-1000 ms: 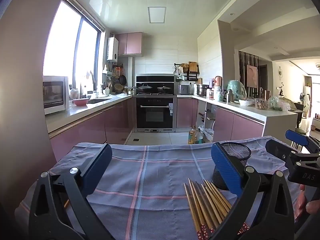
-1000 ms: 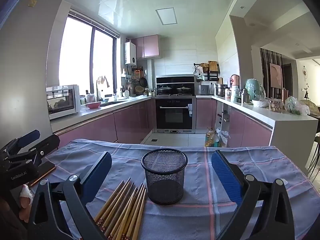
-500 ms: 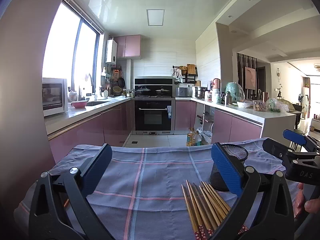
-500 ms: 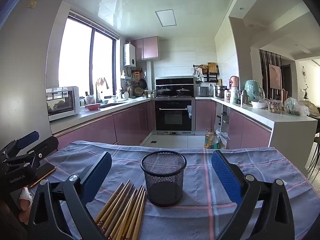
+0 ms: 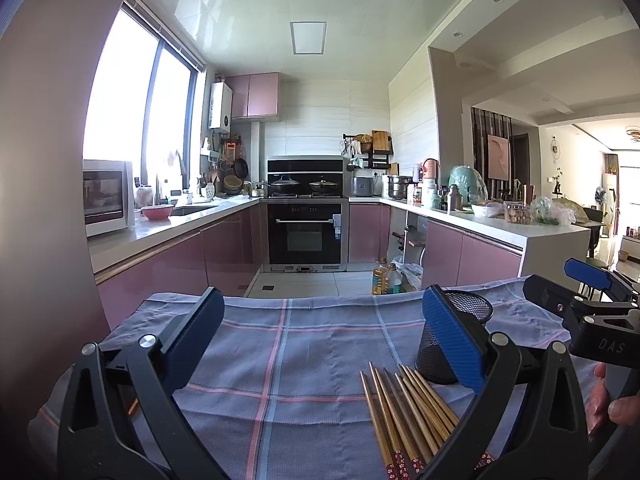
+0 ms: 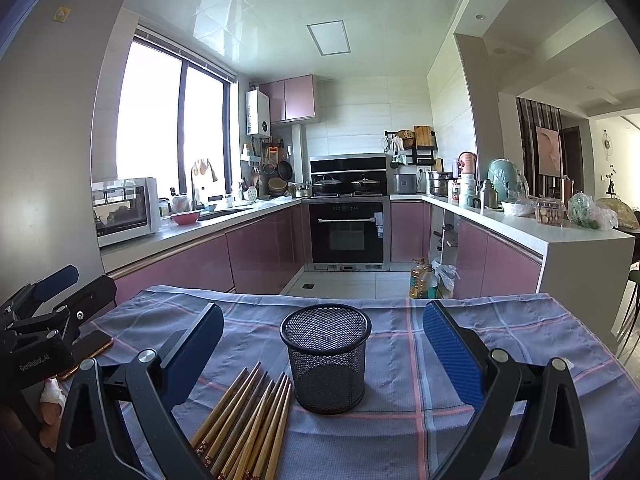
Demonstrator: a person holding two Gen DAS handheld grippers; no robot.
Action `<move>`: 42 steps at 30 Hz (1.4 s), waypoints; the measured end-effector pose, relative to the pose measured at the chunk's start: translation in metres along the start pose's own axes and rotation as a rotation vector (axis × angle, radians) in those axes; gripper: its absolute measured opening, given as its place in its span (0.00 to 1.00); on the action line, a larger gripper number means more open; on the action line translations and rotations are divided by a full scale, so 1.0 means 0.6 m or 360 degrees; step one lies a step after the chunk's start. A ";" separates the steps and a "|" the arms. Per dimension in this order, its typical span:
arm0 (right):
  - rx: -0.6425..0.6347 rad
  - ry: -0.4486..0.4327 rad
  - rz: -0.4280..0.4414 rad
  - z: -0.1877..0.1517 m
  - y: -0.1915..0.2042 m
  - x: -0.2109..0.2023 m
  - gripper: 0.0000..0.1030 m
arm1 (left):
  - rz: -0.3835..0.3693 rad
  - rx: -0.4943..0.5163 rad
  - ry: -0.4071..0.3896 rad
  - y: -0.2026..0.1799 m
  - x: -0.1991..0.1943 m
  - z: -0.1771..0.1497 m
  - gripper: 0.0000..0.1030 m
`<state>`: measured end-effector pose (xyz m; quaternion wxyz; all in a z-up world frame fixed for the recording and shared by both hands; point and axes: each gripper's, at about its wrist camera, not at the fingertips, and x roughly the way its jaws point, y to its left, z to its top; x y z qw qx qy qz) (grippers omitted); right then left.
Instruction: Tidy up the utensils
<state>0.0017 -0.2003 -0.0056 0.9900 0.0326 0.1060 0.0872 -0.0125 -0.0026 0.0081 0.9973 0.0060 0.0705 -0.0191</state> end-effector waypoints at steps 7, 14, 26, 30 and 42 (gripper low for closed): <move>-0.0001 0.0002 0.0000 0.001 0.000 -0.001 0.94 | -0.0001 0.0004 -0.0006 -0.002 -0.002 0.000 0.95; -0.0003 0.0004 0.0000 -0.001 0.000 0.000 0.94 | -0.0002 0.0005 -0.0001 -0.004 -0.001 0.001 0.95; -0.0004 0.0012 0.0007 0.000 0.004 0.000 0.94 | -0.0002 0.0004 0.0001 -0.008 -0.002 0.000 0.95; -0.0004 0.0014 0.0008 0.001 0.004 0.001 0.94 | 0.0000 0.0002 -0.0001 -0.009 -0.003 0.003 0.95; 0.0001 0.0018 0.0009 0.000 0.000 0.004 0.94 | -0.0005 0.0005 0.0005 -0.008 -0.001 -0.003 0.95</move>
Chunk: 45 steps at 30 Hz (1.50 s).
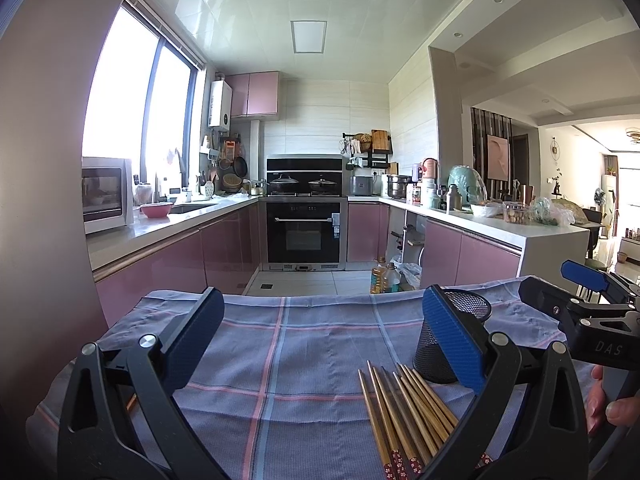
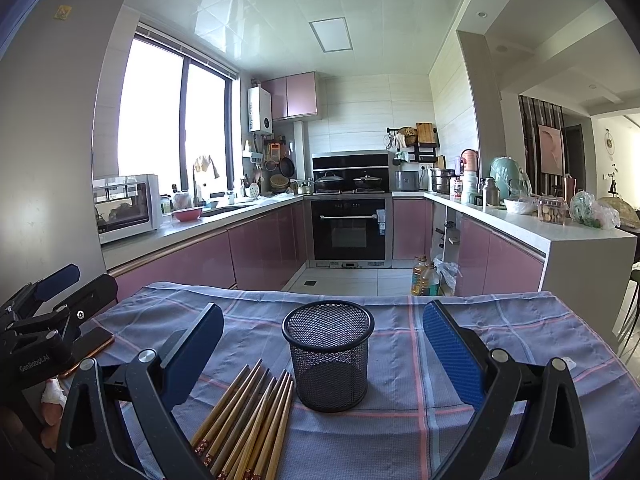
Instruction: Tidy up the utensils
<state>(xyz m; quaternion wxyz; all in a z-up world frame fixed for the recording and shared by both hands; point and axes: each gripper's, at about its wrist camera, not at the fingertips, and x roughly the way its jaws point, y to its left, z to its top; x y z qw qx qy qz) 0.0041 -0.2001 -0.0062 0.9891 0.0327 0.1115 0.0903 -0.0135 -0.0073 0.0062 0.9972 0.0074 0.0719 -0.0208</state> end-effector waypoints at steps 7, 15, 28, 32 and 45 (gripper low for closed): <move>-0.0002 0.0000 0.0002 0.000 -0.001 -0.001 0.94 | -0.0004 0.0000 0.0005 0.000 0.002 -0.004 0.95; -0.0002 -0.0001 0.0001 0.000 0.000 -0.001 0.94 | -0.0009 0.0001 0.0017 -0.003 0.007 -0.009 0.95; -0.0004 0.0098 0.0054 -0.012 -0.005 0.015 0.94 | -0.0092 0.0021 0.0189 -0.002 0.045 -0.027 0.95; -0.0028 0.0249 0.0105 -0.029 -0.006 0.037 0.94 | -0.0106 0.0079 0.0341 -0.006 0.075 -0.047 0.95; -0.0069 0.0888 0.0229 -0.119 0.005 0.137 0.64 | -0.0244 0.0228 0.0835 -0.027 0.188 -0.143 0.74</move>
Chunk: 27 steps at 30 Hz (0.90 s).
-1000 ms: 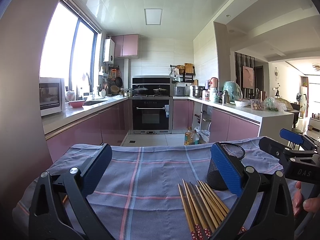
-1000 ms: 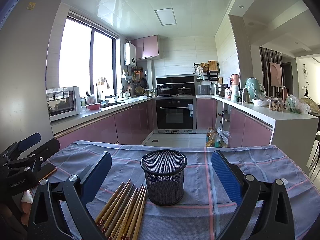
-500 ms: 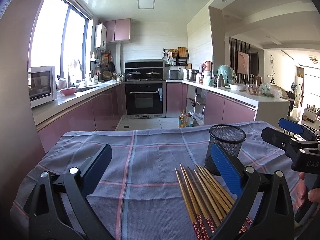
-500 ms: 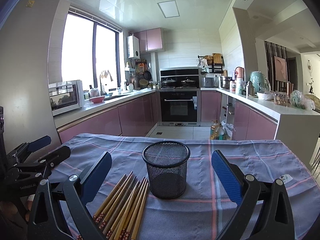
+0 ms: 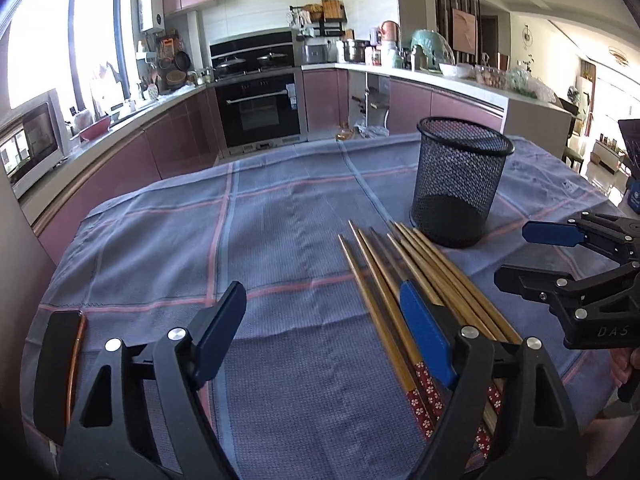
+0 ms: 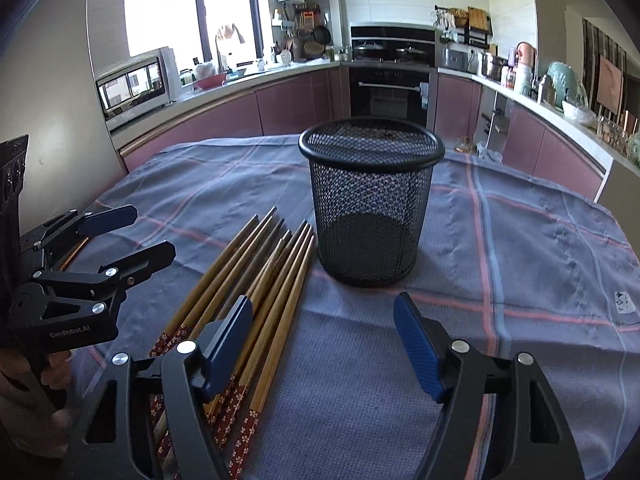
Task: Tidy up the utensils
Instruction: 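Grasp one wooden chopstick with the left gripper while the right gripper grasps another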
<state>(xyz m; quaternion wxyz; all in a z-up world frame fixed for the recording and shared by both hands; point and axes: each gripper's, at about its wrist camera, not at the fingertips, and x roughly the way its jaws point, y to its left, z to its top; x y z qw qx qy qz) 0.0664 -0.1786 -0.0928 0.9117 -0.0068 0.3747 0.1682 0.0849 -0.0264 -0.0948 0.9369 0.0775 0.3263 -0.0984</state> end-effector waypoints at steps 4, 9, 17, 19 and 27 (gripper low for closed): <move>-0.0011 0.0072 0.0003 -0.004 0.002 0.014 0.60 | -0.0038 0.0031 0.0116 -0.007 0.026 -0.004 0.70; -0.0026 0.0145 0.0021 -0.010 0.004 0.023 0.54 | -0.0057 0.0052 0.0213 -0.008 0.050 -0.004 0.63; -0.0094 0.0200 0.0003 -0.007 0.010 0.032 0.51 | -0.0121 0.0084 0.0286 -0.012 0.071 -0.003 0.54; -0.0130 0.0203 -0.0022 -0.006 0.015 0.035 0.49 | -0.0142 0.0080 0.0306 -0.013 0.076 -0.003 0.50; -0.0125 0.0212 0.0025 0.003 0.014 0.045 0.32 | -0.0215 0.0005 0.0339 -0.007 0.083 0.006 0.34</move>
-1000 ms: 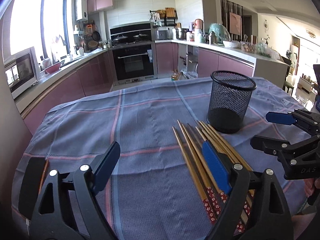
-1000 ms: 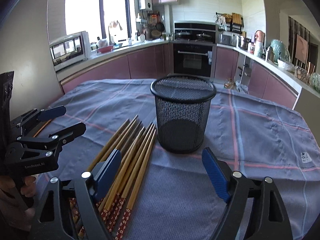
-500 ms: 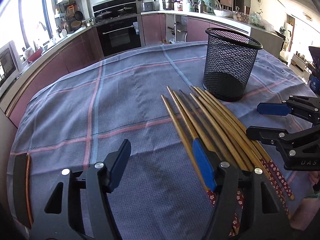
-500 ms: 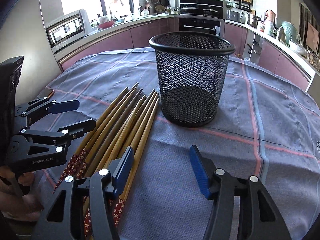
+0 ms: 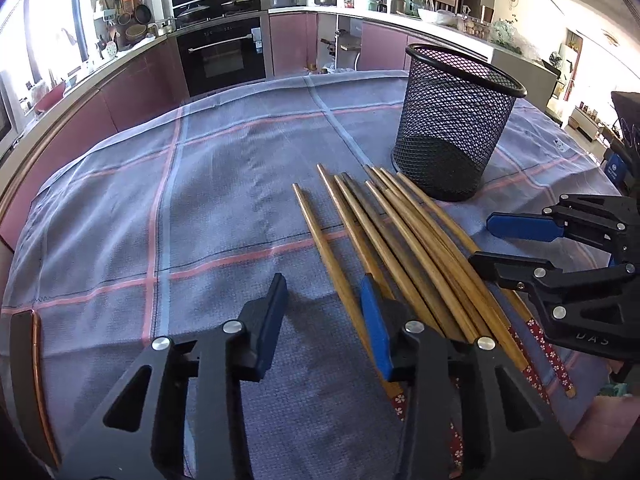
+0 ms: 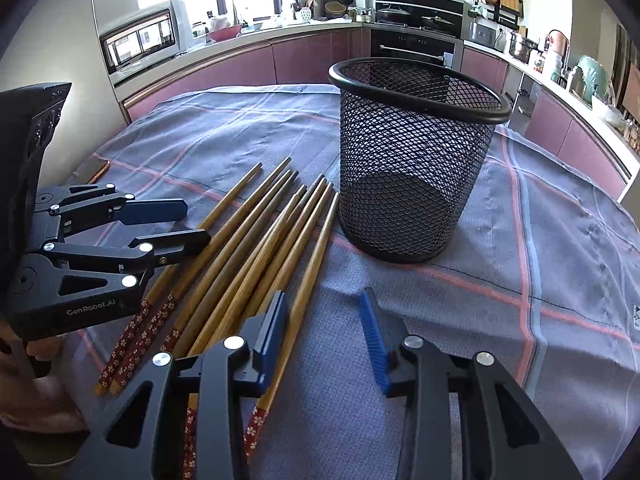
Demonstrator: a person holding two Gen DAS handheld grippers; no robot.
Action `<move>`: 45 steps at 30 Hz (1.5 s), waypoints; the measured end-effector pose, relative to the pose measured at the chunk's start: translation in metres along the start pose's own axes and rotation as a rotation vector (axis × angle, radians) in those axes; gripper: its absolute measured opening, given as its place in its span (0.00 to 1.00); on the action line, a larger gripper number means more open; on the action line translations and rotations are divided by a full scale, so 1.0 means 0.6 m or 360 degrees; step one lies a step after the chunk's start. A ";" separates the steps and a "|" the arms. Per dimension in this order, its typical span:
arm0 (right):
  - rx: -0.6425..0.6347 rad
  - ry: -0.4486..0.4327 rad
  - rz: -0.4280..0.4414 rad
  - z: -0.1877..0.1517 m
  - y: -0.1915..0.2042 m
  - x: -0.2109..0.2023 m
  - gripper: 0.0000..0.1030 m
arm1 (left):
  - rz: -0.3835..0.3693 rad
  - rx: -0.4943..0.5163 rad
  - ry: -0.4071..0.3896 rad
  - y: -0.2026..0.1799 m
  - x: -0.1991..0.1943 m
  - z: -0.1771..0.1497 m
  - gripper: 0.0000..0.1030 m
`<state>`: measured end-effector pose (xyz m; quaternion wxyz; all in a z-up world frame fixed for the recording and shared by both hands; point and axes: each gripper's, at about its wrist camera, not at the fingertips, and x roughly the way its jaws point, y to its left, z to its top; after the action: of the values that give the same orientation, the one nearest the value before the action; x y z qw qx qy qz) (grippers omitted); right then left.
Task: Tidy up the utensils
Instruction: 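Grasp one wooden chopstick with the left gripper while the right gripper grasps another, then lower the left gripper's chopstick into the black mesh cup while the right gripper lowers its own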
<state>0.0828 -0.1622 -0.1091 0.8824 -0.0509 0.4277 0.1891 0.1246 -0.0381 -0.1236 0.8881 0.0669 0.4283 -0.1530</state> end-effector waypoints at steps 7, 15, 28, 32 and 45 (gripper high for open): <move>0.0057 -0.0001 0.0047 0.004 -0.012 0.002 0.06 | -0.0039 -0.0078 0.0000 0.012 0.002 0.005 0.14; 0.0083 -0.0094 0.0101 0.008 -0.024 -0.029 0.05 | -0.0098 -0.0172 -0.0014 0.028 -0.011 0.003 0.07; 0.0068 -0.0438 0.0274 0.032 -0.033 -0.135 0.05 | -0.0255 -0.0114 -0.0310 0.024 -0.136 0.033 0.07; 0.0063 -0.0512 0.0273 0.041 -0.037 -0.154 0.05 | -0.0330 -0.0098 -0.0405 0.021 -0.179 0.046 0.07; 0.0019 -0.0781 0.0304 0.107 -0.057 -0.230 0.05 | -0.0436 -0.0106 -0.0717 0.022 -0.290 0.112 0.07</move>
<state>0.0656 -0.2178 0.0357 0.9382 0.0424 0.2050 0.2756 0.0768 -0.0049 0.0540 0.9338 -0.0568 0.2296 -0.2686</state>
